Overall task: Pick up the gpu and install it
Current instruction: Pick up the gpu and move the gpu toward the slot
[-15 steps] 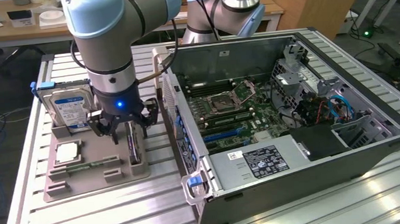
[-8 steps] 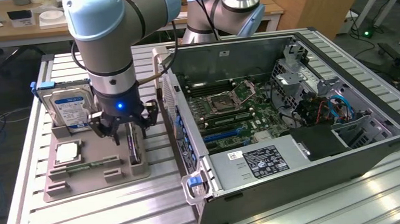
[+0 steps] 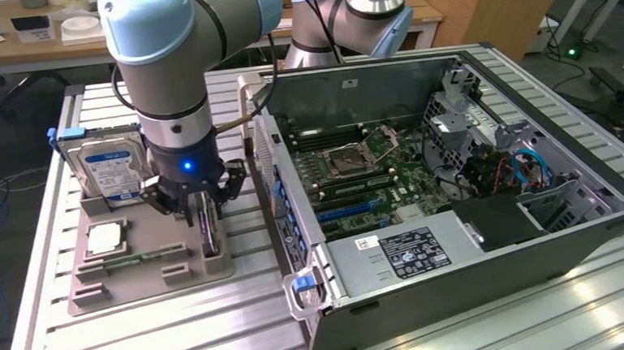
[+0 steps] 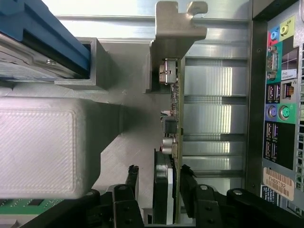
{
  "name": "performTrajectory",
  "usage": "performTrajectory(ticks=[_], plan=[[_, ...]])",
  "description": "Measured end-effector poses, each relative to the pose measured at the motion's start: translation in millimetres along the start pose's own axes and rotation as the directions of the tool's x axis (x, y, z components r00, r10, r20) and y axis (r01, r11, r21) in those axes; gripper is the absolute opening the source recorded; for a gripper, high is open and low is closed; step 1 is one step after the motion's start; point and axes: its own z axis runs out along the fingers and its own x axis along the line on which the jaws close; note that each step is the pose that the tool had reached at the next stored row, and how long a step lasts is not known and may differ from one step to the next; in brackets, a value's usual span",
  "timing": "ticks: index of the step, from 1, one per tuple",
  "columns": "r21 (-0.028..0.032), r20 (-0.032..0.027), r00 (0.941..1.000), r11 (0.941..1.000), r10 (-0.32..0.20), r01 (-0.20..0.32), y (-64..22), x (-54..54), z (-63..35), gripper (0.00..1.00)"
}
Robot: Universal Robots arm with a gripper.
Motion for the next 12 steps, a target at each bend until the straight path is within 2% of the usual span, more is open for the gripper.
performTrajectory(ticks=[1,6,7,12], plan=[[0.0000,0.0000,1.0000,1.0000,0.000,0.000,0.0,0.0,0.0,0.48],[0.0002,0.0003,1.0000,1.0000,0.000,0.000,0.0,0.0,0.1,0.46],[0.0003,0.0003,1.0000,1.0000,0.000,0.000,0.0,0.0,0.2,0.40],[0.0003,0.0004,1.0000,1.0000,0.000,0.000,0.0,0.0,0.5,0.40]])
